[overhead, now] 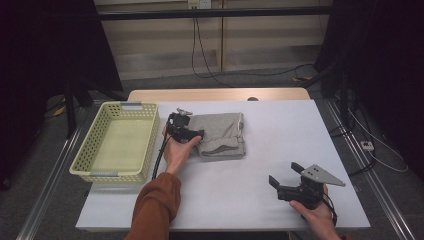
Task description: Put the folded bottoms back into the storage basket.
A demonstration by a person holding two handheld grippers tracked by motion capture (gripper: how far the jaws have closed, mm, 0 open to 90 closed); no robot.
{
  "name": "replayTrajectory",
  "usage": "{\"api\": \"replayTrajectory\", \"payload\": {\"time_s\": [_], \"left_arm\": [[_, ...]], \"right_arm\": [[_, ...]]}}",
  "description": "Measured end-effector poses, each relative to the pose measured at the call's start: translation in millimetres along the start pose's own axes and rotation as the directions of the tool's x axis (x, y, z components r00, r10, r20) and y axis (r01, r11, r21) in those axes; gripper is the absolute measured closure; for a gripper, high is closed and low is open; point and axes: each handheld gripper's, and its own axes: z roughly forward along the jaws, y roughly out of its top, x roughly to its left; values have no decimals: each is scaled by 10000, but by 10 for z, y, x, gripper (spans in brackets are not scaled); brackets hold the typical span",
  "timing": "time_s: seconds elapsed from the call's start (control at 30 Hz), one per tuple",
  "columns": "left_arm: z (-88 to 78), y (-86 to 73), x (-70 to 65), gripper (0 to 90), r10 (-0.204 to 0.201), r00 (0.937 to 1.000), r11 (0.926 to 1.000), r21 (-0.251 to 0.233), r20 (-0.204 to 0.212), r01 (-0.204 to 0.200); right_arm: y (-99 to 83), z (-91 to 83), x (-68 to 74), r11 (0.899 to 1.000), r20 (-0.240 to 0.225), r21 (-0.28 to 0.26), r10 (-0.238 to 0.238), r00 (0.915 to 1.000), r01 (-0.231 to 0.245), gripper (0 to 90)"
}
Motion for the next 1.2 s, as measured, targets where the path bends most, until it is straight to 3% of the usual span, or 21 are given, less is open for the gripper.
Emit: {"api": "replayTrajectory", "payload": {"time_s": [0.07, 0.27, 0.37, 0.43, 0.5, 0.57, 0.6, 0.8, 1.07, 1.2], "left_arm": [[31, -19, 13, 44, -186, 9998, 9996, 199, 109, 184], [56, -22, 7, 12, -483, 9988, 9988, 129, 24, 483], [43, -5, -14, 51, -521, 9978, 9985, 174, 418, 514], [35, 16, -37, 54, -789, 9919, 9968, 206, 996, 772], [17, 40, -93, 132, -368, 9929, 9988, 377, 1128, 327], [10, 44, -144, 268, -252, 9952, 9989, 407, 945, 214], [0, 47, -153, 268, -141, 9956, 9988, 485, 930, 96], [-25, 56, -206, 535, -224, 9899, 9986, 515, 1399, 153], [-20, 54, -228, 547, -152, 9862, 9988, 493, 1650, 71], [-43, 44, -244, 662, -130, 9750, 9978, 660, 2219, -17]], "right_arm": [[1, -2, -2, 10000, -10, -15, 15, 10000, -15, 39], [0, 10, -6, 10000, -47, 5, 77, 10000, -77, 41], [1, 7, -5, 10000, -48, 2, 38, 10000, -38, 41], [1, 7, -9, 10000, -69, -7, 50, 10000, -50, 40], [3, 11, -10, 10000, -47, -18, 55, 10000, -55, 40], [4, 14, -6, 10000, -83, -11, 38, 10000, -38, 40], [4, 14, -6, 10000, -83, -11, 38, 10000, -38, 40], [4, 7, -4, 10000, -71, -22, 26, 10000, -26, 41], [9, 19, -2, 10000, -139, -55, 67, 9999, -68, 40], [8, 17, -1, 10000, -142, -61, 26, 9999, -26, 44]]}}
